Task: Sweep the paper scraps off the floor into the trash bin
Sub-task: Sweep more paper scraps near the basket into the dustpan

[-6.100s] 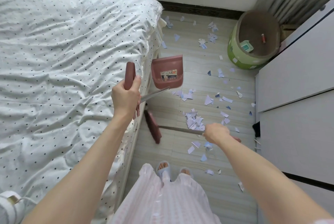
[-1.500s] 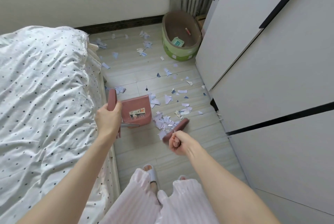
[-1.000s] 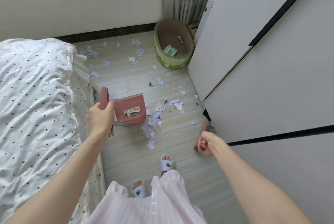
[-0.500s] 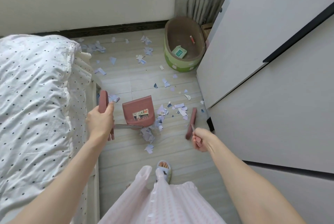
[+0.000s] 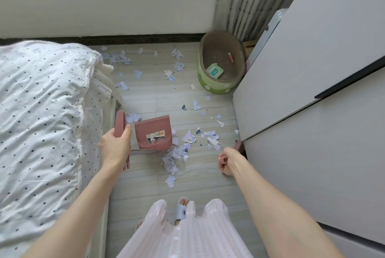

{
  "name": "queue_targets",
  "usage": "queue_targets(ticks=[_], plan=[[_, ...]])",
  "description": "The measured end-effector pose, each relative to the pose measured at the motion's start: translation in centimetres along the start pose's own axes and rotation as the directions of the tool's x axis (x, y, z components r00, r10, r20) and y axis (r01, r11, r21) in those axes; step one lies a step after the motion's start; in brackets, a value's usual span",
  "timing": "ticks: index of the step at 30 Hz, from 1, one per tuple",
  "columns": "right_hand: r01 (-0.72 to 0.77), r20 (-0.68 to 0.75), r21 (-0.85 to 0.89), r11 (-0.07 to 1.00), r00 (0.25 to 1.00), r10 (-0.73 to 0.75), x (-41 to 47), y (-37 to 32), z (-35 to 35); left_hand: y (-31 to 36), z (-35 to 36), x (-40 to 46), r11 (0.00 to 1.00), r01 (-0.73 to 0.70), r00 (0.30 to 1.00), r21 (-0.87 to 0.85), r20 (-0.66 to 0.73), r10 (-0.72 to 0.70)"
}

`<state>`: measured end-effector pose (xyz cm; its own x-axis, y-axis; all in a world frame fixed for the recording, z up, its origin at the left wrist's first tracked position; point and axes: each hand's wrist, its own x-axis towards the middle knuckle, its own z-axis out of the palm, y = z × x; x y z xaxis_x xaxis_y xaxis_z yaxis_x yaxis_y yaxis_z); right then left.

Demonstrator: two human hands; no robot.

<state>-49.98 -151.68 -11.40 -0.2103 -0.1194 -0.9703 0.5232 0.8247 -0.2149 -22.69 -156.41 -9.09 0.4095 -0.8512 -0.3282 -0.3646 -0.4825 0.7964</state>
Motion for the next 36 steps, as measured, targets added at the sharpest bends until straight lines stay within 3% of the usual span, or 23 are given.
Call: queue_targets(ticks=[5,11,14,20,31,36], plan=[[0.009,0.026,-0.087,0.996,1.0,-0.006,1.6,-2.0,1.1,0.4,0.6,0.7,1.0,0.005,0.999,0.008,-0.033,-0.005],[-0.026,0.001,-0.461,0.887,1.0,0.03,3.6,-2.1,0.4,0.7,1.3,0.7,0.999,0.015,0.998,0.038,-0.06,-0.013],[0.028,0.027,-0.577,0.817,1.0,-0.016,2.3,-3.3,-0.2,1.3,1.4,0.8,0.999,0.029,0.999,0.018,-0.026,-0.029],[0.092,0.014,-0.566,0.819,0.995,-0.102,0.8,-6.3,-0.6,2.4,2.3,0.3,1.0,0.004,1.0,-0.019,-0.003,-0.004],[0.074,-0.125,-0.375,0.924,0.984,-0.129,5.1,-3.3,3.0,2.5,3.5,0.5,0.997,0.001,1.0,-0.078,-0.011,-0.002],[0.047,-0.163,-0.439,0.897,0.978,-0.131,6.8,-2.9,3.4,2.1,4.2,1.2,0.999,-0.007,1.0,-0.048,-0.016,0.007]])
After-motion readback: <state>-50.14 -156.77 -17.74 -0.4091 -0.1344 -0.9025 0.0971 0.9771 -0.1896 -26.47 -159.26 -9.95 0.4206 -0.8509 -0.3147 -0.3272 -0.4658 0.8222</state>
